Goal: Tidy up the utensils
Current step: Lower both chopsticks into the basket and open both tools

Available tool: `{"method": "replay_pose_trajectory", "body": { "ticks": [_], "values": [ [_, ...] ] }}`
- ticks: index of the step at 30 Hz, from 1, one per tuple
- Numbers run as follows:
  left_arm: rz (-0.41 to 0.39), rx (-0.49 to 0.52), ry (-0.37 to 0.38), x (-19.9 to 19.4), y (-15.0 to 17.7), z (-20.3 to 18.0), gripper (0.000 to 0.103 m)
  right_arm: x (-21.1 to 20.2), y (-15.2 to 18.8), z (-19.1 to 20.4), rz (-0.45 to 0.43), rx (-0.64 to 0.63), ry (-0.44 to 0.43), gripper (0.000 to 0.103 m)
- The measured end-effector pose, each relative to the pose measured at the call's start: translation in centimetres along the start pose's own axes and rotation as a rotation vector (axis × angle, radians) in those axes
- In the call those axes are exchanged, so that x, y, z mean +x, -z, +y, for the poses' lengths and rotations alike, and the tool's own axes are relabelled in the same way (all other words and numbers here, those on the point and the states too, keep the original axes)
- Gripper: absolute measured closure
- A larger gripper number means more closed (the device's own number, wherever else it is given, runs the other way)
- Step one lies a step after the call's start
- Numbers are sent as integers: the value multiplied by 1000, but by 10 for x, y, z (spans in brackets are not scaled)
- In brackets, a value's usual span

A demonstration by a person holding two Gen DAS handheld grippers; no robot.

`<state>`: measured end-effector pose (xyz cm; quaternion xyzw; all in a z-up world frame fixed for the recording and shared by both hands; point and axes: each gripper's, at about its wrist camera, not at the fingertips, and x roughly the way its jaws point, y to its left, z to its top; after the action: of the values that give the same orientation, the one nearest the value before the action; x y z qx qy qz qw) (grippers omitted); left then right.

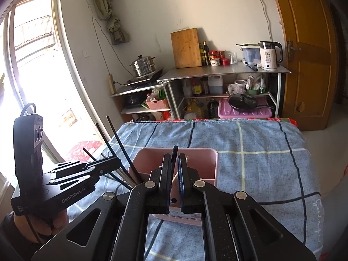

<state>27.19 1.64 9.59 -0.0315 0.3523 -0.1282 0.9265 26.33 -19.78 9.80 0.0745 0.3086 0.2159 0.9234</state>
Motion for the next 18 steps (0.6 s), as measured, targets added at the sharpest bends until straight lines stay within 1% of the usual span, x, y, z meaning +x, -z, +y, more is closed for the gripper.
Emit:
{"method": "replay_pose_trajectory", "body": {
  "ticks": [3, 9, 12, 14, 18],
  "values": [
    [-15, -3, -9, -10, -2, 1, 98, -8, -2, 0, -15, 1, 4, 94],
    [-65, 7, -17, -38, -4, -3, 98, -33, -4, 0, -56, 7, 6, 93],
    [-87, 8, -18, -53, -1, -7, 95, -46, -1, 2, -74, 3, 7, 88],
    [-100, 9, -15, -63, 3, -11, 92, -55, 2, 5, -85, -5, 15, 83],
    [-118, 9, -23, -80, 14, -17, 90, -72, 14, 8, -102, -9, 26, 79]
  ]
}}
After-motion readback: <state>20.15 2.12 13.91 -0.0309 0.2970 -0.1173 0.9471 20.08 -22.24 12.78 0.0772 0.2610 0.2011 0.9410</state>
